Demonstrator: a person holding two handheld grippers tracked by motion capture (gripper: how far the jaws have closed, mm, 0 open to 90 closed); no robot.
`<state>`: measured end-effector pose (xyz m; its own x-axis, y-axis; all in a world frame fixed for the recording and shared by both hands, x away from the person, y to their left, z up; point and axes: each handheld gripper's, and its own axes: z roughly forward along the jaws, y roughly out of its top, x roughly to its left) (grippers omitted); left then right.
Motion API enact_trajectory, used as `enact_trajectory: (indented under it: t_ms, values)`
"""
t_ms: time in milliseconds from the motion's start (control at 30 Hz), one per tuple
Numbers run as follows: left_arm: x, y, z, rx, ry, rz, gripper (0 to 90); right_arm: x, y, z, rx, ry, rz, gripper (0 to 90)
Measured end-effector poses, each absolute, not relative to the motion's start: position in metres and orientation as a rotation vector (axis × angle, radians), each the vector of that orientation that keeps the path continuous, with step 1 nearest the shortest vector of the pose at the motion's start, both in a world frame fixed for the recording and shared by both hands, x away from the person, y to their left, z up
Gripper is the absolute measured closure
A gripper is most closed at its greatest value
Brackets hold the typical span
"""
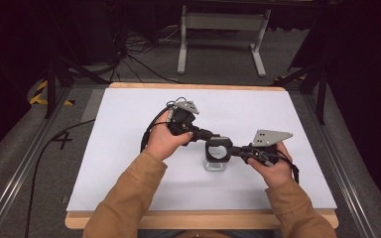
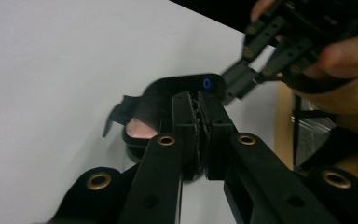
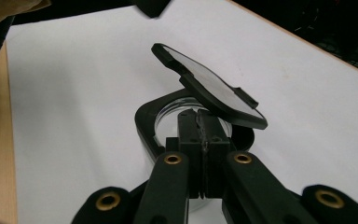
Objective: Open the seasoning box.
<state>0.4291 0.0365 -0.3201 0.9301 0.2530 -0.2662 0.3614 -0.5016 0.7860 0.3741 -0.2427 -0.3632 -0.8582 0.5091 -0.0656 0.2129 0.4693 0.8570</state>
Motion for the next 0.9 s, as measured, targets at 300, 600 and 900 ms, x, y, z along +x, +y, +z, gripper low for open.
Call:
enact_trajectory:
  t_ms: [300,600,900]
  values:
    - [0.417,0.020,-0.334,2.230,0.392,-0.199,87.5,0.375,-0.243,-0.360,0.630,2.342,1.389,89.9]
    - [0.425,0.013,-0.335,2.174,0.442,-0.100,87.6,0.375,-0.241,-0.361,0.628,2.343,1.389,89.9]
    - [0.441,0.015,-0.332,2.129,0.512,-0.063,85.7,0.376,-0.239,-0.370,0.647,2.405,1.357,89.9]
